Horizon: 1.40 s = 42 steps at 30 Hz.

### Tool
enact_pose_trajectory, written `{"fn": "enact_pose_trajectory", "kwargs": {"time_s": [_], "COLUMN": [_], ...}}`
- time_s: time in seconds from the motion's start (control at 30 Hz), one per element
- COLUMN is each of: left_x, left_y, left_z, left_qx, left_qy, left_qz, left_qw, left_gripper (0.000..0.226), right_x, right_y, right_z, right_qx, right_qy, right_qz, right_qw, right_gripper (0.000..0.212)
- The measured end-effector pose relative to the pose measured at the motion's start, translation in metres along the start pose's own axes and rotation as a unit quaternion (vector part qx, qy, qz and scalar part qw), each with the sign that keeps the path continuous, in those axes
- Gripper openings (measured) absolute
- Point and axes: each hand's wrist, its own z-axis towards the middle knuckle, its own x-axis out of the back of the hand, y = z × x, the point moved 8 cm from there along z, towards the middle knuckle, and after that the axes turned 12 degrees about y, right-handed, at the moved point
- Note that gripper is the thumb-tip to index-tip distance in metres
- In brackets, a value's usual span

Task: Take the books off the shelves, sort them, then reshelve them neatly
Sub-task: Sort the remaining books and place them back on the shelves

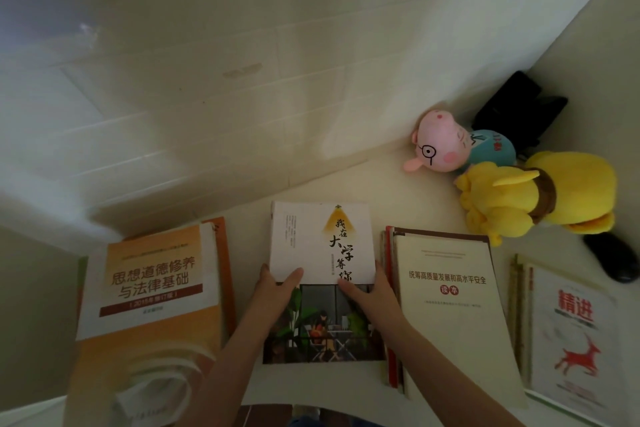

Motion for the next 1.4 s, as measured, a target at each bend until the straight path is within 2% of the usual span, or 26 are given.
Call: {"fn": "enact_pose_trajectory", "kwargs": {"time_s": [0.1, 0.2, 0.23, 0.33, 0.43, 0.5, 0.6, 0.7, 0.77, 0.97, 1.13, 1.2, 1.3, 1.33, 1.4], "left_x": [0.008, 0.014, 0.015, 0.017, 0.001, 0.001, 0.005, 0.004, 0.006, 0.005, 0.002, 0.003, -0.001, -0.002, -0.001], "left_y": [0.002, 0.006, 0.01, 0.033, 0.047, 0.049, 0.032, 0.017, 0.012, 0.011, 0.007, 0.005, -0.009, -0.005, 0.007], "left_z": [0.007, 0.006, 0.003, -0.009, -0.021, -0.017, -0.002, 0.005, 0.011, 0.017, 0.024, 0.025, 0.043, 0.04, 0.025], "left_qx": [0.005, 0.019, 0.007, -0.095, -0.143, -0.125, -0.021, 0.039, 0.054, 0.069, 0.083, 0.083, 0.07, 0.07, 0.064], "left_qy": [0.011, 0.019, 0.025, 0.075, 0.061, 0.077, 0.072, 0.032, 0.028, 0.028, 0.028, 0.021, 0.025, 0.019, 0.015], "left_qz": [-0.006, -0.012, -0.008, 0.01, 0.043, 0.044, -0.006, -0.014, -0.019, -0.027, -0.013, -0.028, -0.048, -0.05, -0.034], "left_qw": [1.0, 1.0, 1.0, 0.993, 0.987, 0.988, 0.997, 0.999, 0.998, 0.997, 0.996, 0.996, 0.996, 0.996, 0.997], "left_gripper": [0.084, 0.079, 0.077, 0.066, 0.069, 0.077, 0.077, 0.074, 0.075, 0.057, 0.063, 0.076, 0.11, 0.108, 0.078], "right_x": [0.009, 0.014, 0.016, 0.026, 0.036, 0.031, 0.015, 0.007, 0.003, 0.0, 0.002, 0.002, 0.004, 0.004, 0.005], "right_y": [0.0, 0.002, 0.003, 0.001, -0.003, -0.008, -0.006, -0.011, -0.009, -0.007, -0.004, -0.003, -0.004, -0.004, -0.006], "right_z": [0.003, 0.002, 0.0, -0.006, -0.004, -0.003, 0.002, 0.004, 0.005, 0.002, 0.002, 0.002, 0.002, 0.002, 0.002], "right_qx": [-0.011, -0.013, -0.009, 0.009, 0.028, 0.026, -0.027, -0.032, -0.033, -0.014, -0.005, 0.005, 0.013, 0.016, 0.021], "right_qy": [0.009, 0.008, 0.008, 0.005, 0.013, -0.01, -0.05, -0.05, -0.046, -0.042, -0.038, -0.033, -0.034, -0.036, -0.042], "right_qz": [0.023, 0.024, 0.016, 0.008, 0.021, 0.019, 0.011, 0.021, 0.024, 0.023, 0.028, 0.021, 0.018, 0.018, 0.016], "right_qw": [1.0, 1.0, 1.0, 1.0, 0.999, 0.999, 0.998, 0.998, 0.998, 0.999, 0.999, 0.999, 0.999, 0.999, 0.999], "right_gripper": [0.089, 0.09, 0.09, 0.088, 0.076, 0.071, 0.083, 0.06, 0.06, 0.069, 0.074, 0.075, 0.074, 0.073, 0.072]}}
